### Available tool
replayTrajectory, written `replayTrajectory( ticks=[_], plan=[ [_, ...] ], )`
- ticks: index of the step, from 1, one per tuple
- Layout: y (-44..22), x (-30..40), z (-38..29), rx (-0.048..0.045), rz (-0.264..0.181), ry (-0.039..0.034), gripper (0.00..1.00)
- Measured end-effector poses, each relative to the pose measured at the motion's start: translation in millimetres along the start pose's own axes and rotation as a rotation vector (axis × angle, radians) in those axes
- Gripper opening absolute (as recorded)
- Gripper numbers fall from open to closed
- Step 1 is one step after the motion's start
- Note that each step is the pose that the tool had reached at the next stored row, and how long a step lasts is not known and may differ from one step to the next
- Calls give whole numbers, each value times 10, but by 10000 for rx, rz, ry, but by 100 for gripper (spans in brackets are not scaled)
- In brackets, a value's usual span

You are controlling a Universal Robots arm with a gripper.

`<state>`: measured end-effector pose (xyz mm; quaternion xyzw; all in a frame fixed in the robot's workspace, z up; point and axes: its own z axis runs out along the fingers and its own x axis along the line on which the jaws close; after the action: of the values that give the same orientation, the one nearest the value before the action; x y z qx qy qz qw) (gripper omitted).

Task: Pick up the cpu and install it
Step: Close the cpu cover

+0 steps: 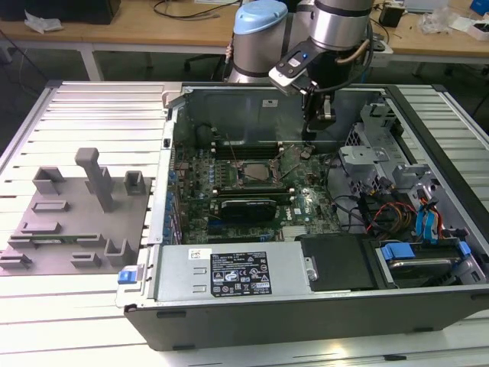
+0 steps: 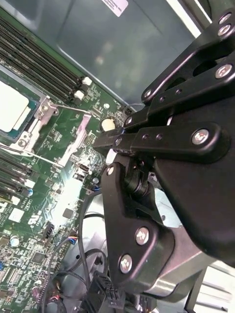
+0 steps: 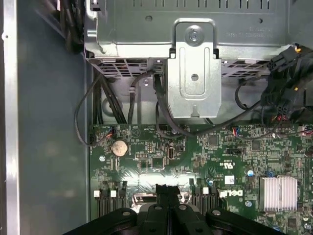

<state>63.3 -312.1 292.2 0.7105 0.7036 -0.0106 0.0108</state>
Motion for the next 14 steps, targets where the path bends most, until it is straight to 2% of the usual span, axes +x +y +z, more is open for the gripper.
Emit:
replayTrajectory(
  ticks=[6,10,13,14],
  plan=[
    [42,2,63,0,1,-23,11],
    [58,5,148,1,1,-60,11],
    [71,8,235,6,-1,-123,11],
    [76,8,245,8,-1,-135,11]
  ],
)
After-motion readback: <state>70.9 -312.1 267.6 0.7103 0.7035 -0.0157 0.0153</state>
